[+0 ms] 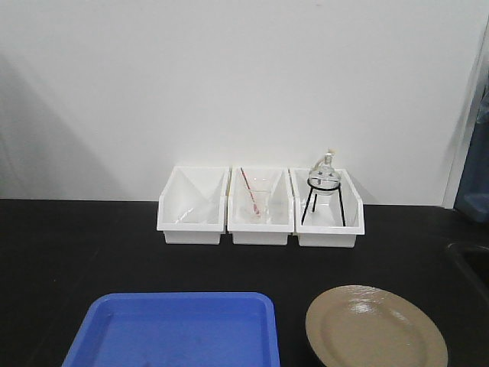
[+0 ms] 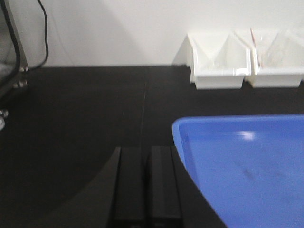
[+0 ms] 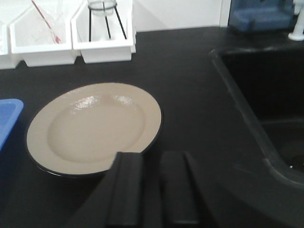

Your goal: Place disk in tray to left cabinet

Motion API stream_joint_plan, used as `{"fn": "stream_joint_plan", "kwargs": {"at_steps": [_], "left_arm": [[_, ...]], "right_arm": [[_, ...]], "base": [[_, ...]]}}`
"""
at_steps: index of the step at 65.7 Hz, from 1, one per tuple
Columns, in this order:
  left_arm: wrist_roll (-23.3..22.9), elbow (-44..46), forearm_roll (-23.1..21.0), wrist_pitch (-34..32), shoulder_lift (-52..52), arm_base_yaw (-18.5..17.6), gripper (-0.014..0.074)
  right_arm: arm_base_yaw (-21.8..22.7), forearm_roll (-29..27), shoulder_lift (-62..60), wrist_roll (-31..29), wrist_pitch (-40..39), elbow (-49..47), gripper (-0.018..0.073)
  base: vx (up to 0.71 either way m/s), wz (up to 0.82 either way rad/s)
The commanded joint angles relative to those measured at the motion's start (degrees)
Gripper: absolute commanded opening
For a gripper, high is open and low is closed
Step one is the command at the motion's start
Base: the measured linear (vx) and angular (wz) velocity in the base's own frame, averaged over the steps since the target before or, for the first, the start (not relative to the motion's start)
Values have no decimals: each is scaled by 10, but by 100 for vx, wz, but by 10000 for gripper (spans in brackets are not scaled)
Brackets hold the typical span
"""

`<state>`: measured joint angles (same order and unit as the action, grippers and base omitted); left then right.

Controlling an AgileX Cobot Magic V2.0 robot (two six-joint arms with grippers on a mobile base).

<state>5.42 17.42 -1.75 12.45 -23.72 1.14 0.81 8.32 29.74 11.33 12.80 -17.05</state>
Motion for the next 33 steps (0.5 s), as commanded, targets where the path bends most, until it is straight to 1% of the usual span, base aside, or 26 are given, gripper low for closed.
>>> {"fn": "stream_joint_plan", "kwargs": {"at_steps": [1,6,11,16,20,27,30,33], "left_arm": [[-5,16,0,-22,-20,2,185],[-5,16,0,-11,-27,2,277],[-5,16,0,-8,-28,2,358],[-5,16,0,-9,-28,2,410],[-5,16,0,-9,-28,2,426],[-5,16,0,-9,-28,2,429],[-5,16,0,-9,-28,2,429],[-5,16,0,-9,-28,2,429]], "right_arm": [[4,3,33,5,-72,-20,368],[4,-4,56,14,-81,-20,433],[4,-49,79,57,-77,-20,466],[4,-83,102,80,-66,-23,470],[4,-120,127,106,-56,-30,470],[4,-170,187,172,-45,-57,470],[4,-181,222,196,-48,-74,470],[4,-184,254,204,-55,-91,470]], "base": [[0,0],[0,0],[0,0],[0,0],[0,0],[0,0],[0,0],[0,0]]}}
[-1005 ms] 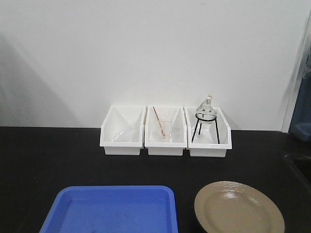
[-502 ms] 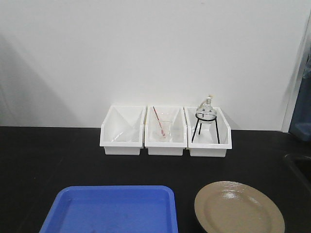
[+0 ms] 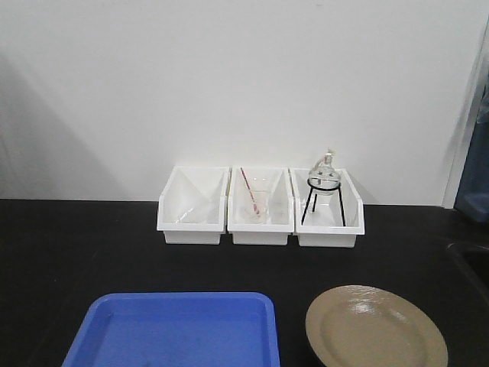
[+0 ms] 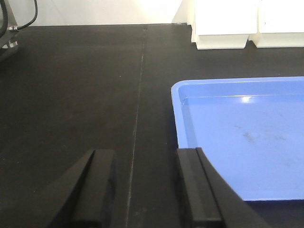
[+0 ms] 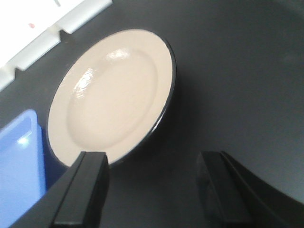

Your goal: Place disk in tray to left cabinet

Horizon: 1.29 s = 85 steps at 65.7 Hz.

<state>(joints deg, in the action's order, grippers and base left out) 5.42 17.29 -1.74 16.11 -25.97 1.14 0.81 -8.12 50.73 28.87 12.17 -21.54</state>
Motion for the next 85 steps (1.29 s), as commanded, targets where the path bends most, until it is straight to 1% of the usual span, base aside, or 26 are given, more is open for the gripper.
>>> {"fn": "stream_joint_plan", "kwargs": {"at_steps": [1,9,19,24,31,40,47,55,63,77,85], "left_arm": [[-5,17,0,-45,-5,2,429],[-5,17,0,-45,-5,2,428],[-5,17,-4,-45,-5,2,428],[-5,17,-4,-45,-5,2,428],[-5,17,-4,-45,-5,2,428],[-5,17,-4,-45,-5,2,428],[-5,17,-4,-45,-5,2,428],[-5,17,-4,-45,-5,2,428],[-5,17,-4,-45,-5,2,428],[-5,17,-4,-45,-5,2,428],[-5,17,-4,-45,-5,2,428]], "right_arm": [[4,-20,55,28,-50,-53,470],[4,-20,163,27,-54,-118,470],[9,-20,268,28,-49,-202,470],[24,-31,307,28,-31,-231,470],[49,-33,349,25,-11,-264,470],[52,-37,397,-8,12,-297,470],[49,-53,428,-49,19,-318,470],[49,-77,459,-80,21,-331,470],[47,-119,482,-114,11,-332,469],[47,-204,513,-251,18,-332,434],[47,-271,517,-327,20,-332,398]], "base": [[0,0],[0,0],[0,0],[0,0],[0,0],[0,0],[0,0],[0,0],[0,0],[0,0],[0,0]]}}
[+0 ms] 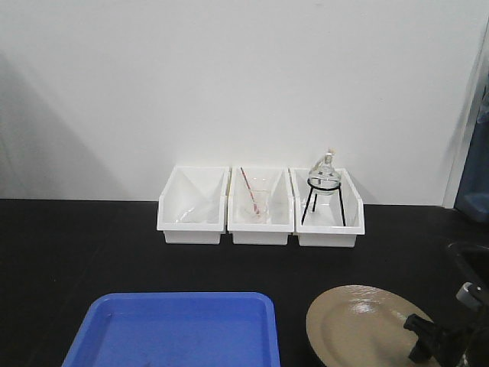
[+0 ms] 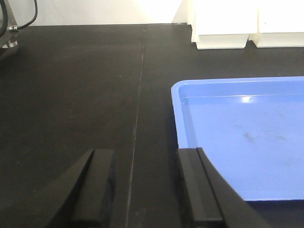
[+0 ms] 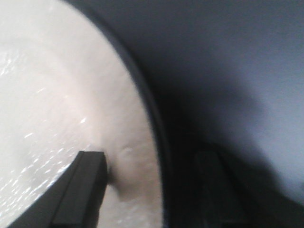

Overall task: Place disk in tray to left cabinet
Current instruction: 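Grasp the rim of the beige plate with the right gripper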

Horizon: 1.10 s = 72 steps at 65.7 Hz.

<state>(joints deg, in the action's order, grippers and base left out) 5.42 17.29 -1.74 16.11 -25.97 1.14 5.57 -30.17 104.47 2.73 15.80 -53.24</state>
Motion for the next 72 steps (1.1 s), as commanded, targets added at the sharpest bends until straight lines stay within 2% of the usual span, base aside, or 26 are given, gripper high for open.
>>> {"fn": "stream_joint_plan", "kwargs": {"at_steps": [1,11,19,28,42,64,72], "left_arm": [[-5,17,-4,-45,-5,2,428],[-5,17,-4,-45,-5,2,428],[-5,17,-4,-45,-5,2,428],[-5,17,-4,-45,-5,2,428],[-5,17,-4,-45,-5,2,428],[-5,17,-4,-45,-5,2,428],[-5,17,-4,-45,-5,2,428]], "right_arm": [[0,-60,-21,-70,-17,-15,395],[0,-139,-20,-168,-19,-15,343],[0,-195,-14,-220,-16,-15,281],[0,-239,-5,-264,-2,-15,171],[5,-275,-21,-269,11,-15,-12],[5,-296,-80,-270,3,-15,-9],[5,-340,-106,-270,-18,-15,-9]], "base": [[0,0],[0,0],[0,0],[0,0],[0,0],[0,0],[0,0]]}}
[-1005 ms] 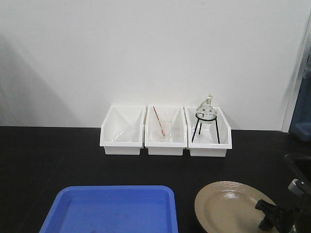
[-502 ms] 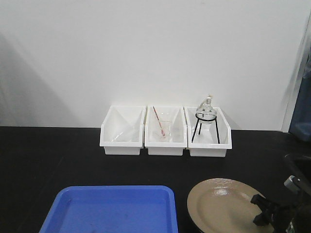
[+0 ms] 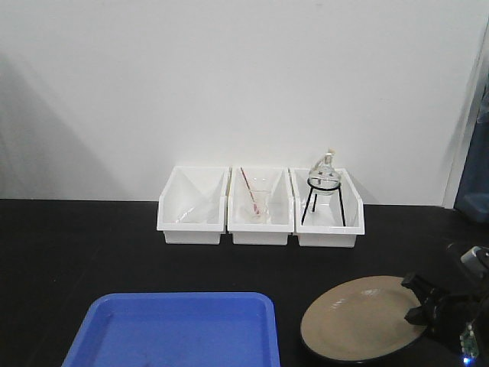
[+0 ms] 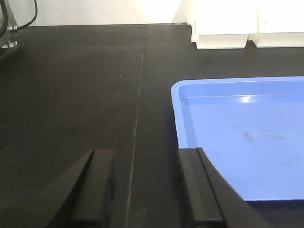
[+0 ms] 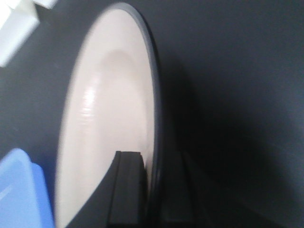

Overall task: Place disk in tray to left cabinet
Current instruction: 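Grasp the rim of the beige plate with the right gripper, then lift the plate and lower it into the blue tray with the right gripper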

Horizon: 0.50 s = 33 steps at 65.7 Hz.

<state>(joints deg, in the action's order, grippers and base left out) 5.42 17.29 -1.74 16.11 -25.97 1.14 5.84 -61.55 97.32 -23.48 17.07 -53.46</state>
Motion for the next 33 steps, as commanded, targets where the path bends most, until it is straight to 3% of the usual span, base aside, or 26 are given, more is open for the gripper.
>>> {"fn": "stream_joint_plan", "kwargs": {"at_steps": [1,19,33], "left_arm": [[-5,17,-4,-45,-5,2,428],[-5,17,-4,-45,-5,2,428],[-5,17,-4,-45,-5,2,428]], "right_arm": [[2,-30,-37,-8,-33,-13,-9],[2,-111,-69,-9,-45,-13,-8],[-23,-246,-82,-71,-17,-35,-7]], "base": [[0,0],[0,0],[0,0]]}}
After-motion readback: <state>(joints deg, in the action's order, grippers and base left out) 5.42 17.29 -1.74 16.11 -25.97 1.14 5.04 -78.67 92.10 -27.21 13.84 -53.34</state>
